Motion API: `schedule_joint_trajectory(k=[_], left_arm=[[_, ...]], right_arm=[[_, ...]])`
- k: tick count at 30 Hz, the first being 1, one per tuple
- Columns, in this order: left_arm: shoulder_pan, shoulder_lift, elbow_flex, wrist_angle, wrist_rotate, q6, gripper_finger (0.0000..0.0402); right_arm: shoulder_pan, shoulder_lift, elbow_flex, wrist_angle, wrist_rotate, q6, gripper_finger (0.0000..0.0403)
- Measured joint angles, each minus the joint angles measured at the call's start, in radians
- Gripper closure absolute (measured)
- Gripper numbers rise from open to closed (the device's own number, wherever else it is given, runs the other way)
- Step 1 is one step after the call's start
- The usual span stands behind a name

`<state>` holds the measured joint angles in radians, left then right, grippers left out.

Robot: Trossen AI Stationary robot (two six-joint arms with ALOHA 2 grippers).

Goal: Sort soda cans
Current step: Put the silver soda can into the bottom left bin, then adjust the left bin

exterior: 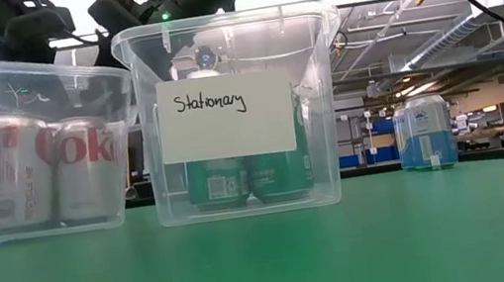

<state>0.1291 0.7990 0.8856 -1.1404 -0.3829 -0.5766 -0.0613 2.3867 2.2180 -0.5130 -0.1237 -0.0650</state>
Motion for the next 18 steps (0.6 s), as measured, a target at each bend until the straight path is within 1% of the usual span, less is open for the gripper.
schedule_joint_trajectory(k=[5, 7, 9, 11, 13, 16, 18], left_arm=[[0.0, 0.0, 0.0, 0.0, 0.004, 0.01, 0.0402], [0.0, 0.0, 0.0, 0.0, 0.004, 0.028, 0.0402], [0.0, 0.0, 0.0, 0.017, 0.006, 0.051, 0.0402], [0.0, -0.002, 0.0, 0.062, 0.029, 0.082, 0.0402], [-0.004, -0.006, 0.0, 0.114, 0.072, 0.124, 0.0402], [-0.036, -0.022, 0.0, 0.204, 0.129, 0.176, 0.0402], [-0.075, -0.03, 0.0, 0.248, 0.158, 0.208, 0.0402]], right_arm=[[-0.001, 0.0, 0.029, -0.021, 0.003, -0.069, 0.0121], [-0.002, 0.002, 0.048, -0.042, 0.005, -0.1, 0.013], [0.0, 0.002, 0.062, -0.037, 0.004, -0.108, 0.0149], [0.002, 0.001, 0.067, -0.031, -0.006, -0.11, 0.0181], [0.006, 0.001, 0.067, -0.052, -0.014, -0.123, 0.0227], [0.017, -0.011, 0.067, -0.113, -0.019, -0.195, 0.031], [0.028, -0.041, 0.066, -0.179, 0.0, -0.247, 0.0366]])
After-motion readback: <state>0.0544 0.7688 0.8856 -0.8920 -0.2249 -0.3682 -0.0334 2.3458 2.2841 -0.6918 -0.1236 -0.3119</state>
